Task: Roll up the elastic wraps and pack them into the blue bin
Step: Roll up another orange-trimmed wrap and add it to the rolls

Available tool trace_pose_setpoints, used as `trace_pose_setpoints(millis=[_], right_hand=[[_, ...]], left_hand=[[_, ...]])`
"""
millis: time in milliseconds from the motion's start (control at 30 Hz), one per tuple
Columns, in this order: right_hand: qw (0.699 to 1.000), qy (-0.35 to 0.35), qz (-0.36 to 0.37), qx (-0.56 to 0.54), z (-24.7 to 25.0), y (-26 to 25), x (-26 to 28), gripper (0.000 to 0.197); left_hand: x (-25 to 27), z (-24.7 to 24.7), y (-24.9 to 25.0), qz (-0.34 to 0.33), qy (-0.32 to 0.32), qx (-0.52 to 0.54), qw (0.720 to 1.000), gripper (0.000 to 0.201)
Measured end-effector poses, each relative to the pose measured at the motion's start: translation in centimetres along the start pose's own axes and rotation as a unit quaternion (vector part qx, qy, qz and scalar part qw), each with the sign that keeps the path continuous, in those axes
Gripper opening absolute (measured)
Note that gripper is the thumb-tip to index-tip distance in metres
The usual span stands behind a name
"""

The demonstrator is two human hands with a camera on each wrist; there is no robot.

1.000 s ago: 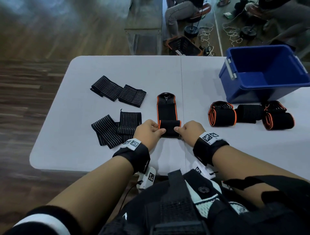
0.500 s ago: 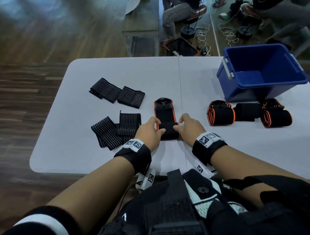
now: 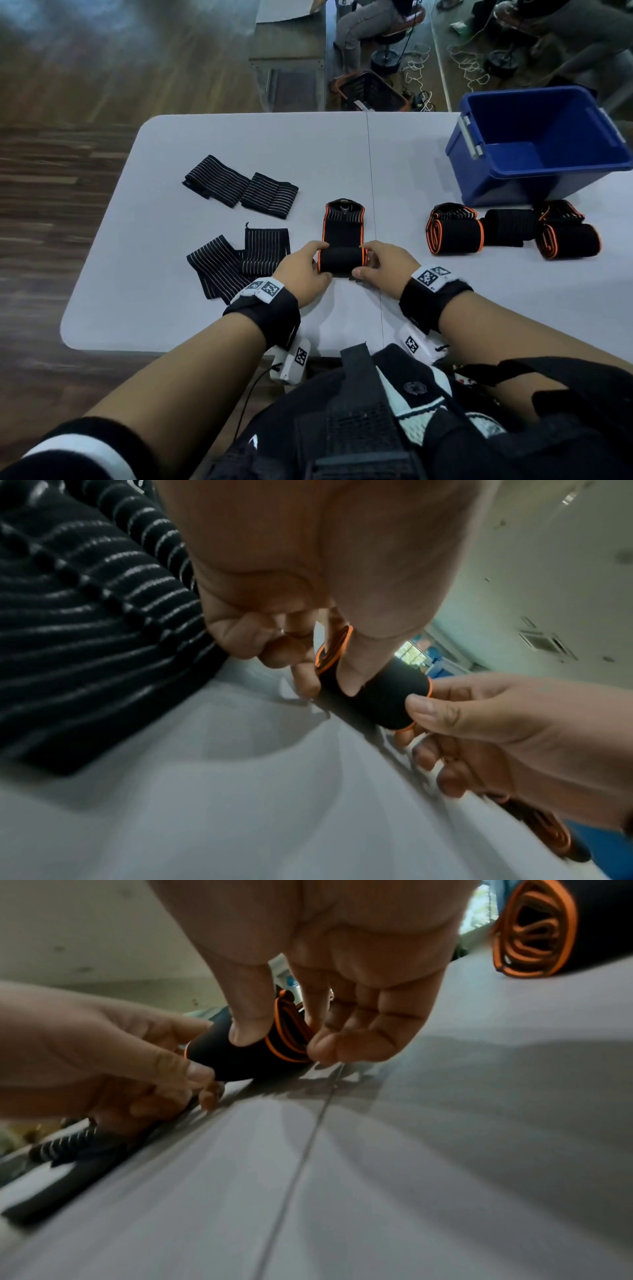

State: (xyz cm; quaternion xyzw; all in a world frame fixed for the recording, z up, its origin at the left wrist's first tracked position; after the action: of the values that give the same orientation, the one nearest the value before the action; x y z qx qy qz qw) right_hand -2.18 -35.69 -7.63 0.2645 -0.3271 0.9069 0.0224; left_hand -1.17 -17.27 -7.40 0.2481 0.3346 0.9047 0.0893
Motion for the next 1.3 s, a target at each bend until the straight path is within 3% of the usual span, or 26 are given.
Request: trace_pose_setpoints(millis=[100,167,233,300,400,567,767,900,1067,1300], right_hand=[[1.0,-0.01,0.0,-0.012,0.6,-0.1,-0.2,0.024],[0.999,-0.022,-0.025,-0.034,0.8,0.2,-0.5,0.044],[0.997,-0.027,-0.06,-0.044,0.8,0.7,-0.6,0.065],[0.996,-0.017,-0.069,-0.044,0.7,0.8,-0.6,0.068],[0.995,0.028,-0.054,-0.078,0.6,0.8,-0.5,0.058],[0.994,0.027,-0.043,-0.098,0.0,0.5,0.0,0.029],[0.996,0.032,-0.056,-0.064,0.4,0.8,1.1,0.024],[0.996,0.022,-0.074,-0.054,0.9,2.0,2.6,0.024],[0.989,0.051,-0.099,-0.094,1.4,5.2,5.8,0.038],[0.974,0.079,-0.143,-0.159,2.6,10.6,10.6,0.031]], left_hand=[[-0.7,0.3,0.2,0.033,-0.001,0.043,0.999,0.036],[-1.3,0.5,0.1,0.056,-0.018,0.058,0.997,0.03],[-1.5,0.2,-0.4,0.08,-0.046,0.056,0.994,0.049],[-1.4,0.3,-0.9,0.087,-0.032,0.062,0.994,0.048],[-1.0,1.0,-1.2,0.081,0.023,0.124,0.989,0.036],[-1.4,0.7,-1.0,0.073,-0.003,0.207,0.976,0.033],[-1.4,0.0,-0.3,0.079,-0.044,0.222,0.971,0.042],[-1.2,-1.1,0.7,0.078,-0.077,0.242,0.964,0.036],[-1.2,-3.4,3.2,0.063,-0.145,0.212,0.964,0.043],[-2.3,-8.1,8.6,0.005,-0.211,0.078,0.974,0.034]])
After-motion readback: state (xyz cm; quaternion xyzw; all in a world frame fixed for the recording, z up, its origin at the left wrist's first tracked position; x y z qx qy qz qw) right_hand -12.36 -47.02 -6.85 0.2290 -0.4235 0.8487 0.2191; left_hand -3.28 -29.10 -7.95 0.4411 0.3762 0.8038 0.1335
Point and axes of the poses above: each hand's wrist, its own x-axis away from the middle knuckle, its own z-axis out of the back of the hand, y = z × x, the point moved 6 cm from there along -x, towards the middle knuckle, and after that the axes turned 7 degrees about -y, right-handed, at the moved point
